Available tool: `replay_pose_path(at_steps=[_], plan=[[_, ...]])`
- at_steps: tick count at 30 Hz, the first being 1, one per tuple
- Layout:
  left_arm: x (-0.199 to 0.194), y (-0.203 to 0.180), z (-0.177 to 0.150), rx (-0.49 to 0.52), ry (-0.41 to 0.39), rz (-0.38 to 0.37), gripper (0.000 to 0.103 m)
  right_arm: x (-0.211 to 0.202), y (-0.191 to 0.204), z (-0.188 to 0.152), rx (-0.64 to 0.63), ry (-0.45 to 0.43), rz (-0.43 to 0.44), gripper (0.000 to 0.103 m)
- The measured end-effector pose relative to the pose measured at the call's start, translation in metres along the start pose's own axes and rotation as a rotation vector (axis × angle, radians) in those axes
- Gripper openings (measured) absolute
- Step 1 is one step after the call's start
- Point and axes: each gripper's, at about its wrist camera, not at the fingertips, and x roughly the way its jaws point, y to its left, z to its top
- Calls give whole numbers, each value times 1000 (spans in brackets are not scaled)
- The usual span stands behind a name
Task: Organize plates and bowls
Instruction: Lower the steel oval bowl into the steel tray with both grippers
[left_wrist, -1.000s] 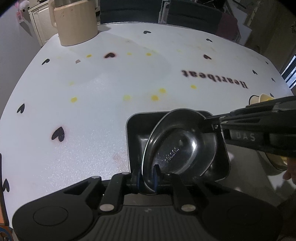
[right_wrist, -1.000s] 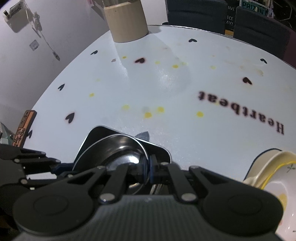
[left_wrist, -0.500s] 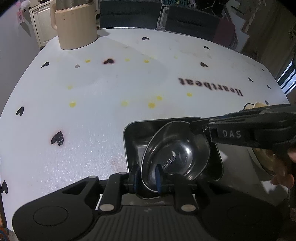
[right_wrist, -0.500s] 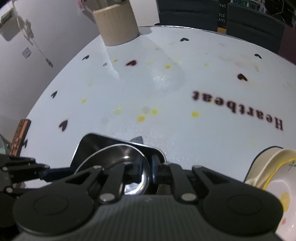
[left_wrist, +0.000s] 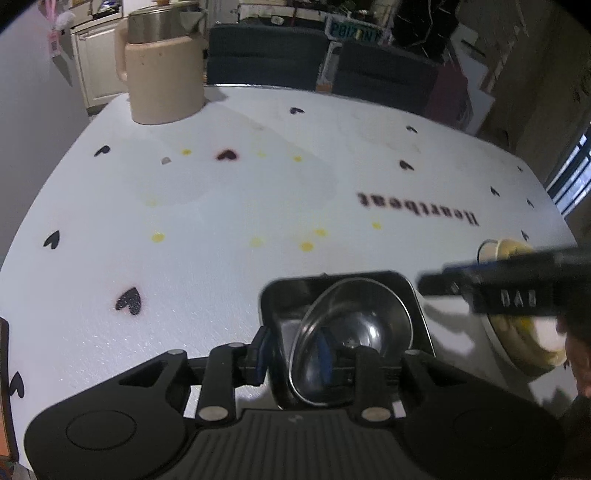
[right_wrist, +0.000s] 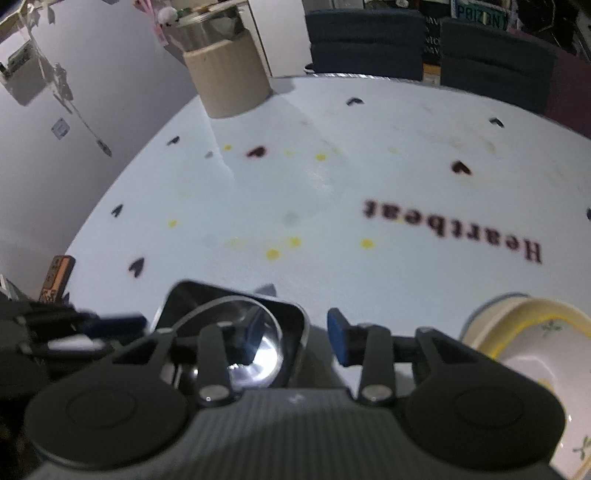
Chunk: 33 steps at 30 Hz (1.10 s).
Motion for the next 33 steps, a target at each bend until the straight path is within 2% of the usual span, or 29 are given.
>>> replay_pose_path(at_steps=[1,6,9,14,20,25,27,31,33], plan=[[0,2,1,-8,-4,0,29,-1,-3,-2,1,7,1,34],[3,9,4,-34,-4,19,29,8,-15,-15,35,64,36,32],[7,11,3,-36,6,41,38,13,-18,-20,39,80,41,27],[13,18,1,-48,25,53,40,15,-18,-22,34,73,47,27],[19,24,1,-60,40,67,40,20,-20,-28,103,78,53,27],[25,25,2,-61,57,61,40,16,-20,-33,133,78,78,7],[28,24,3,-52,64,59,40,14,-20,-34,144,73,74,7],[34,22,4,-33,76,51,36,12,-22,-39,209,63,72,7],[37,22,4,-26,82,50,29,11,-24,-42,239,51,75,7]])
